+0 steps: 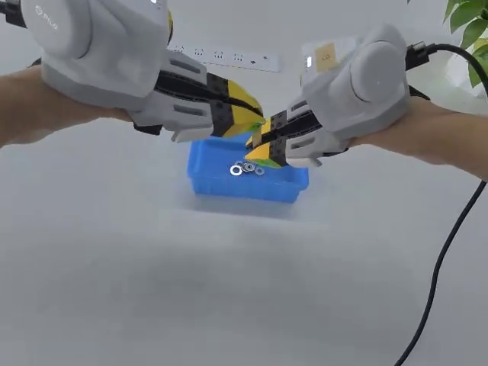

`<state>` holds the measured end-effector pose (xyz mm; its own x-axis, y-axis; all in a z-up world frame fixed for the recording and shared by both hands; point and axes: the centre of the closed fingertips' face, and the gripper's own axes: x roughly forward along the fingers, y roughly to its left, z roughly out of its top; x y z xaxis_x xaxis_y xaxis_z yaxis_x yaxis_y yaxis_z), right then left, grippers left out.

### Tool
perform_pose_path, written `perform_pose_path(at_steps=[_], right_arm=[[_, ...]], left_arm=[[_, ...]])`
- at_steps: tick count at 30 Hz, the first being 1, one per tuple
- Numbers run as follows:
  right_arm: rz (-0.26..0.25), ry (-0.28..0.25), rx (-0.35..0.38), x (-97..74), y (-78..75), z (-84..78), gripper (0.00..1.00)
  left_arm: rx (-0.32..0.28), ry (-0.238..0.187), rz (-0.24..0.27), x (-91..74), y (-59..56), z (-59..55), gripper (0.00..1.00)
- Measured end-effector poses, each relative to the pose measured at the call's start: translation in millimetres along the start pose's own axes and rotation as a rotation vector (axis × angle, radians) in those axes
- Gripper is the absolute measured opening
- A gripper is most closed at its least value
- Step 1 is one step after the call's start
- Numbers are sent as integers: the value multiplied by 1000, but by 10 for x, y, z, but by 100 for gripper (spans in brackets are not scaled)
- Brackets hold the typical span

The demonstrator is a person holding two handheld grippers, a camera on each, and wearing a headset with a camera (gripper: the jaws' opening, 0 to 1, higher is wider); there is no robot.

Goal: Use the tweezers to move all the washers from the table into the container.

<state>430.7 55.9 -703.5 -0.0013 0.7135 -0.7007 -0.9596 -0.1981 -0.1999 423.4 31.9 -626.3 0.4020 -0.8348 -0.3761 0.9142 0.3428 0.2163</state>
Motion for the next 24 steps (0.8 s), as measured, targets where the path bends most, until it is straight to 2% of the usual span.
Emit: perform_pose_path(at_steps=[2,7,9,10,13,17,18,20,24], right_arm=[[0,-14,3,-43,-1,22,8],[-12,-35,28,-151,0,67,8],[-8,-34,28,-200,41,77,8],[-4,-35,28,-220,64,83,8],[17,-36,45,-277,167,106,8],[37,-40,51,-312,291,130,8],[39,-41,51,-311,304,131,8],[53,-36,50,-303,357,122,8],[69,-26,59,-257,442,71,8]], left_arm=[[-4,-2,-2,-46,4,4,6],[-34,-44,-4,-94,22,68,6],[-42,-56,-12,-110,9,82,5],[-82,-82,-24,-135,-10,86,5],[-106,-93,-39,-175,-42,68,5],[-126,-90,-70,-239,-122,6,5],[-130,-81,-82,-264,-221,-7,5],[-119,-55,-97,-275,-331,-54,5],[-145,-28,-120,-254,-444,-170,5]])
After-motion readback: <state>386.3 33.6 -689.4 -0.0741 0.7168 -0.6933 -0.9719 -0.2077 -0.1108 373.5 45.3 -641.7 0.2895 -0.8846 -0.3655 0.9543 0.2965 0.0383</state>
